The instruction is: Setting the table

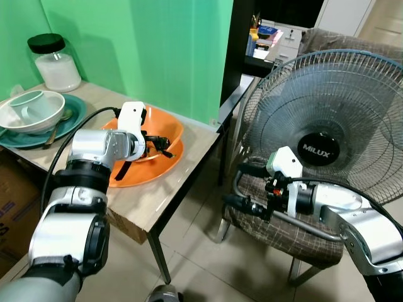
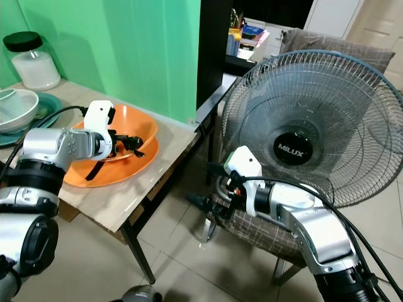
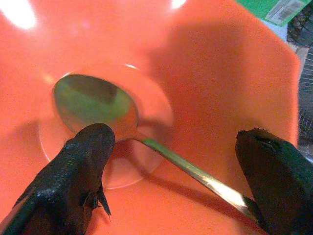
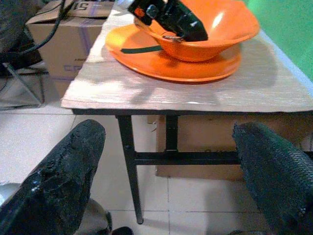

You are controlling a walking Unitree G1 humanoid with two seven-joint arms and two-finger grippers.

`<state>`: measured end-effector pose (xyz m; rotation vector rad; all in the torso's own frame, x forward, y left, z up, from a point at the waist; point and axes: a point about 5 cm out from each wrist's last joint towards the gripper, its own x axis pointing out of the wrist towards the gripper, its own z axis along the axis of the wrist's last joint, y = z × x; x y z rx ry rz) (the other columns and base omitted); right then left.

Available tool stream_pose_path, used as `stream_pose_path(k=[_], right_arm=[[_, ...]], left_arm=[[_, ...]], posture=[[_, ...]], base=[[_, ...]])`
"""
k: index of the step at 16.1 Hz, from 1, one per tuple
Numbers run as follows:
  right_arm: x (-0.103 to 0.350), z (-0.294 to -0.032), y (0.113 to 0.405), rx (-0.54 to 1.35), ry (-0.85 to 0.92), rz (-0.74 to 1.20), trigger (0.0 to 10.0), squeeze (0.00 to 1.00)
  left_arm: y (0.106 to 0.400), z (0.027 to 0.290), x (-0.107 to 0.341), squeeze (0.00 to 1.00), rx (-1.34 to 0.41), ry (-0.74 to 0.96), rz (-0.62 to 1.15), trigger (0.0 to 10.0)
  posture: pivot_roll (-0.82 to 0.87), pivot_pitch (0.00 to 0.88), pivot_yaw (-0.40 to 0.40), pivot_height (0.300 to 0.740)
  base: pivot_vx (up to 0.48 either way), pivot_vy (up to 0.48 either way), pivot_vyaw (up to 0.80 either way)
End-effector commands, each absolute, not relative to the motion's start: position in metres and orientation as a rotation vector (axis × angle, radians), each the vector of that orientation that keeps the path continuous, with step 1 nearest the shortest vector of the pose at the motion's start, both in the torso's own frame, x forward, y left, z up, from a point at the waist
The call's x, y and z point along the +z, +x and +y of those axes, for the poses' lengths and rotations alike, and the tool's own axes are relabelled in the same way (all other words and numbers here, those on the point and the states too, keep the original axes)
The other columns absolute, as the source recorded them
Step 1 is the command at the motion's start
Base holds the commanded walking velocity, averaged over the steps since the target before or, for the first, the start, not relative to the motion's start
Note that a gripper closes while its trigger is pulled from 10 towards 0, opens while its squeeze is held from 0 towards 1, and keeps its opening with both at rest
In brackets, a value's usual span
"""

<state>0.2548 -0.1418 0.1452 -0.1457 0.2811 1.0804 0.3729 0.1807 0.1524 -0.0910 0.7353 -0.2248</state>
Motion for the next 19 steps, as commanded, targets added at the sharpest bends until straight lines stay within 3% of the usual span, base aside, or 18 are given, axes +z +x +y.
stream_pose_path(k=[1, 2, 3, 4, 5, 19], right_arm=[[0.147, -0.142, 0.254, 1.097, -0.150, 0.281, 10.0, 0.00], [0.148, -0.142, 0.254, 1.107, -0.149, 0.283, 10.0, 0.00], [0.148, -0.142, 0.254, 1.112, -0.150, 0.285, 10.0, 0.00], [0.148, -0.143, 0.254, 1.131, -0.156, 0.294, 10.0, 0.00], [0.148, -0.143, 0.253, 1.138, -0.159, 0.298, 10.0, 0.00], [0.148, -0.139, 0.245, 1.258, -0.145, 0.366, 10.0, 0.00]], left_arm=[[0.375, 0.181, 0.156, 0.00, -0.217, -0.106, 0.731, 10.0], [0.376, 0.181, 0.158, 0.00, -0.212, -0.127, 0.737, 9.6], [0.377, 0.181, 0.159, 0.00, -0.210, -0.133, 0.738, 8.2], [0.380, 0.182, 0.163, 0.00, -0.204, -0.140, 0.732, 2.7], [0.381, 0.182, 0.163, 0.00, -0.203, -0.142, 0.734, 0.0], [0.380, 0.191, 0.147, 0.00, -0.158, -0.150, 0.789, 0.0]], posture=[[0.19, 0.000, 0.010, 0.740], [0.19, 0.000, 0.009, 0.740], [0.19, 0.000, 0.008, 0.740], [0.19, 0.000, 0.008, 0.740], [0.19, 0.000, 0.006, 0.740], [0.18, 0.000, 0.009, 0.740]], base=[[0.000, 0.000, 0.00], [0.000, 0.000, 0.00], [0.000, 0.000, 0.00], [0.000, 0.000, 0.00], [0.000, 0.000, 0.00], [0.000, 0.000, 0.00]])
